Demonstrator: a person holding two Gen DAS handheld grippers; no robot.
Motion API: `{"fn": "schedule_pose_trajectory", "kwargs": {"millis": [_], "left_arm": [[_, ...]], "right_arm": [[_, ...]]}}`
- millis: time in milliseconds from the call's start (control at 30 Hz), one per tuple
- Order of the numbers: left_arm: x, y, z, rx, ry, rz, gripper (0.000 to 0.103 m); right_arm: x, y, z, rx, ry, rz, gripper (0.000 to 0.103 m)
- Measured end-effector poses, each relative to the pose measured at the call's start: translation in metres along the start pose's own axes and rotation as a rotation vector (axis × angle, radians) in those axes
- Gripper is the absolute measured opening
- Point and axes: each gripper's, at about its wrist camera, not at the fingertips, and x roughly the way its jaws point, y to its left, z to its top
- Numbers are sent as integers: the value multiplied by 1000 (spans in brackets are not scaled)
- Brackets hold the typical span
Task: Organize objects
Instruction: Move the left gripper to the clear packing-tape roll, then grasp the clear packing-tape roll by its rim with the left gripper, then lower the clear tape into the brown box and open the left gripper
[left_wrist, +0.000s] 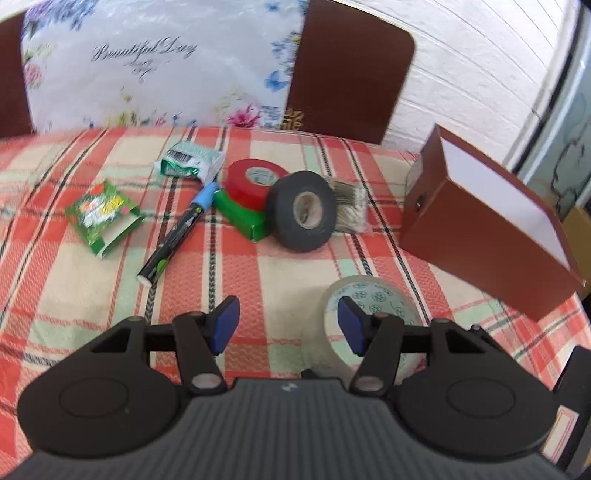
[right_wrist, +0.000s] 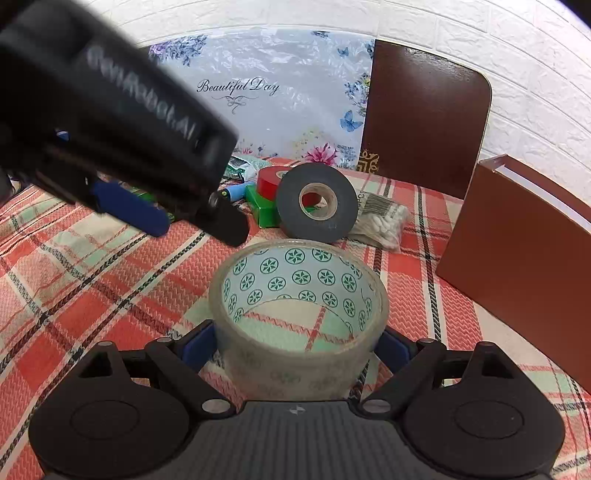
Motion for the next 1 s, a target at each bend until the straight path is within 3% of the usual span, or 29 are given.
{"fn": "schedule_pose_trajectory", "kwargs": {"millis": [133, 167, 233, 300, 400, 533, 633, 867, 1000], "left_arm": [[23, -13, -6, 42, 102, -13, 55], [32, -13, -8, 42, 131, -25, 37], [36, -18, -6, 35, 145, -42, 30], [28, -35, 3, 99, 113, -41, 29], [8, -64, 29, 170, 20, -92, 29], [-3, -121, 65, 263, -100, -166, 29], [5, -169, 79, 333, -146, -218, 29], [58, -242, 83, 389, -98, -315, 30], [80, -260, 76, 416, -69, -288, 32]], "right_arm": [[-8, 1, -5, 14, -23, 0, 87], [-10, 0, -6, 20, -31, 8, 85], [-12, -3, -5, 33, -45, 27, 83], [-16, -2, -5, 19, -63, 9, 83], [-32, -14, 4, 15, -165, -64, 83], [-58, -49, 27, 25, -329, -214, 84], [-69, -85, 39, 42, -391, -324, 84], [-70, -172, 35, 114, -323, -481, 84], [-57, -201, 23, 156, -254, -509, 84]]}}
